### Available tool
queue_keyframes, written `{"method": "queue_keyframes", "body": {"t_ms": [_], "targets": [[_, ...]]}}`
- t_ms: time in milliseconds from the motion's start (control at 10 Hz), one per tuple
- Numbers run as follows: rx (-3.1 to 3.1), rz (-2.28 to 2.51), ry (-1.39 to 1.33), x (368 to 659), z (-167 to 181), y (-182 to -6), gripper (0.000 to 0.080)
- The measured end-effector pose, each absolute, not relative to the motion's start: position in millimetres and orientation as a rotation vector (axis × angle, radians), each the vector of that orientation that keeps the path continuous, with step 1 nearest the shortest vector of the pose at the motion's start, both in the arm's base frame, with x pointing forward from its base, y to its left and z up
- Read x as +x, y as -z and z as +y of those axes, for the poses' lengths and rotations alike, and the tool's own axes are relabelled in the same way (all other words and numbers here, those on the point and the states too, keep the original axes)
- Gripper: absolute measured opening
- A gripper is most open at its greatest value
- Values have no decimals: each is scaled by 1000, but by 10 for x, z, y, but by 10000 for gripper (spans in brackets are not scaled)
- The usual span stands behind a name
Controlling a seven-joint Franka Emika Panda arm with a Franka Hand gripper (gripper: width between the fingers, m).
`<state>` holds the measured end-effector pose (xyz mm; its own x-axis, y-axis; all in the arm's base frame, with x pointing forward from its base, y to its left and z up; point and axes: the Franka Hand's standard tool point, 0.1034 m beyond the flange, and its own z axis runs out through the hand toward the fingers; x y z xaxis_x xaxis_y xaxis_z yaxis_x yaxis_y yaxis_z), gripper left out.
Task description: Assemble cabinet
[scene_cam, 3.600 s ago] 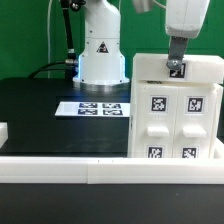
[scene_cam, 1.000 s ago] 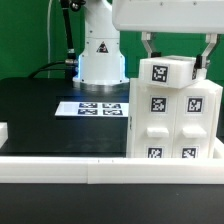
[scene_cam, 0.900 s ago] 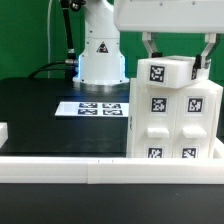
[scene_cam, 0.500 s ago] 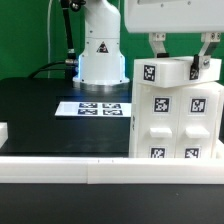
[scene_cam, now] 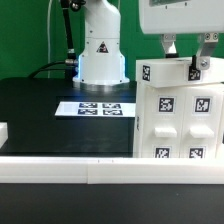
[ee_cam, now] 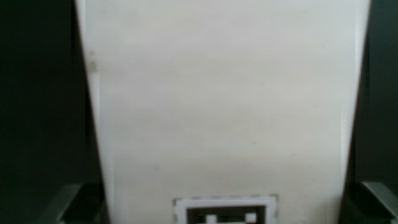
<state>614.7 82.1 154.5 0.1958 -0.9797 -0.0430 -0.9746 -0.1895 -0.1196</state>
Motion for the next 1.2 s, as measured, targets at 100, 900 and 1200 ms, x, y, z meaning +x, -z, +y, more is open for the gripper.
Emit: {"method": "queue_keyframes", "body": {"t_ms": [100, 900, 1200], "targets": [[-2201, 2027, 85, 6140, 840, -1548, 557], [-1525, 2462, -43, 6173, 893, -1541, 558], [-1539, 2446, -50, 6172, 902, -1540, 558]]}}
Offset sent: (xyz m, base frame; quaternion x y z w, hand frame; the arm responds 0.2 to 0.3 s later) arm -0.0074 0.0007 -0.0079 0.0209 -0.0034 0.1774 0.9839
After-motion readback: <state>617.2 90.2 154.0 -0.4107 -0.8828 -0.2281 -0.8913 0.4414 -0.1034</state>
